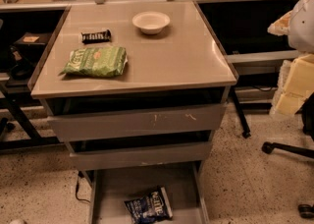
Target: Pick blue chip bag from bottom drawer and place on counter
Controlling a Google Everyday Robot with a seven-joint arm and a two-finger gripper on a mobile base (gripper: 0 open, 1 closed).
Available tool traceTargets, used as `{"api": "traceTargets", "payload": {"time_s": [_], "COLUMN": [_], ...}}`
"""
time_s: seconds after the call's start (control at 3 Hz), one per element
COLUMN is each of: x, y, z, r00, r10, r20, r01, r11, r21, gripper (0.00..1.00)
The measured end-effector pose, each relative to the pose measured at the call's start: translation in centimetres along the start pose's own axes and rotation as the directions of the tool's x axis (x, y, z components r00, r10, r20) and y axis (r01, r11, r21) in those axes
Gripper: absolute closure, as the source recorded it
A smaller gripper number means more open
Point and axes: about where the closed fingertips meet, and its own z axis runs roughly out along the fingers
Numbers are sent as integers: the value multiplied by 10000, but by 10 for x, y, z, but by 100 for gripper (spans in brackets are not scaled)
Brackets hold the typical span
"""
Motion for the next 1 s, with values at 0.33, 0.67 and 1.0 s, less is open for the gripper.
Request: {"api": "traceTargets", "payload": {"time_s": [0.33,0.67,1.0], "x": [-1,-10,-18], "y": [3,25,49], "z": [4,31,85], "r00": [10000,9997,9985], "r10": [-59,-12,-179], "r20": [24,227,511], "r01": [58,15,219], "r11": [10000,9999,9967], "r21": [25,-152,-784], "gripper": [0,0,0]}}
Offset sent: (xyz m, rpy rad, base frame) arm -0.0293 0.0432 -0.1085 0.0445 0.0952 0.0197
